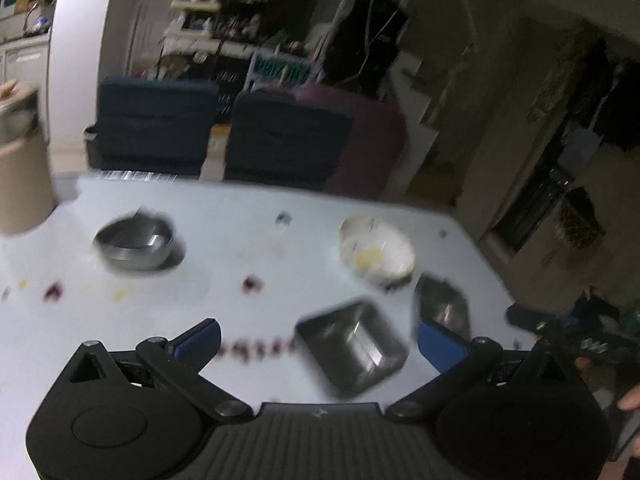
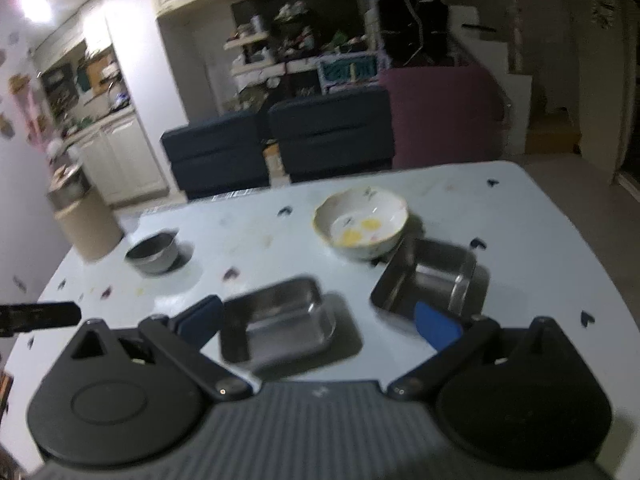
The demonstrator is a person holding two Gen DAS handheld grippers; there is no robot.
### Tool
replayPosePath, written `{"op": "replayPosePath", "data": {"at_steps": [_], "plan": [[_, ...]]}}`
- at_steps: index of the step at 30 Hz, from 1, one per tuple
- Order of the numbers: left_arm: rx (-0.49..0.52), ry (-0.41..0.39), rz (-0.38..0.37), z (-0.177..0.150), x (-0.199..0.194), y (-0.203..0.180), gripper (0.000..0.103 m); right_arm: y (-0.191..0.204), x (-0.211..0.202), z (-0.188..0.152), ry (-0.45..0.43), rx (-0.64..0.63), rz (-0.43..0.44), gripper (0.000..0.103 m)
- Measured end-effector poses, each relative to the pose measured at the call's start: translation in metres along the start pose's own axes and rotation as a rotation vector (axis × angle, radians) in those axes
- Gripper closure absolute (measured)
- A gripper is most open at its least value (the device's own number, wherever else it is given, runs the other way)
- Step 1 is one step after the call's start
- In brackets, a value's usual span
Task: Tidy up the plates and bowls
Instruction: 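Move both grippers to the rim of the yellow-rimmed lemon-print bowl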
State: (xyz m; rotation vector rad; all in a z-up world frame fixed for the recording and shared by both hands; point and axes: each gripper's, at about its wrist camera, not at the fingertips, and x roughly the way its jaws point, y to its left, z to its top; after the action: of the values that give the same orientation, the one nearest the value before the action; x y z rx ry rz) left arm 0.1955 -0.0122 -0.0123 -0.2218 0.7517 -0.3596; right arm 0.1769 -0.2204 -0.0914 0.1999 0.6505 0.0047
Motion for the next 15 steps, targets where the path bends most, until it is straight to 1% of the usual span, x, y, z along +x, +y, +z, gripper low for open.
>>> {"op": "replayPosePath", "data": {"at_steps": [3, 5, 8, 11, 15], "plan": [[0.01, -0.003, -0.022, 0.023, 0.024, -0.01, 0.0, -0.016, 0.024, 0.021, -0.001, 0.005, -0.047, 0.0], [0.002, -0.008, -0.022, 0.038, 0.044, -0.014, 0.0, -0.026, 0.043, 0.035, -0.007, 0.001, -0.071, 0.0], [-0.006, 0.005, -0.005, 0.061, 0.083, -0.021, 0.0, -0.048, 0.085, 0.056, -0.028, 0.029, -0.085, 0.0], [-0.001, 0.015, 0.008, 0.076, 0.122, -0.026, 0.0, -0.066, 0.128, 0.073, -0.006, 0.062, -0.103, 0.0], [-0.036, 0.058, 0.009, 0.09, 0.18, -0.03, 0.0, -0.084, 0.18, 0.093, 0.008, 0.045, -0.145, 0.0]]}}
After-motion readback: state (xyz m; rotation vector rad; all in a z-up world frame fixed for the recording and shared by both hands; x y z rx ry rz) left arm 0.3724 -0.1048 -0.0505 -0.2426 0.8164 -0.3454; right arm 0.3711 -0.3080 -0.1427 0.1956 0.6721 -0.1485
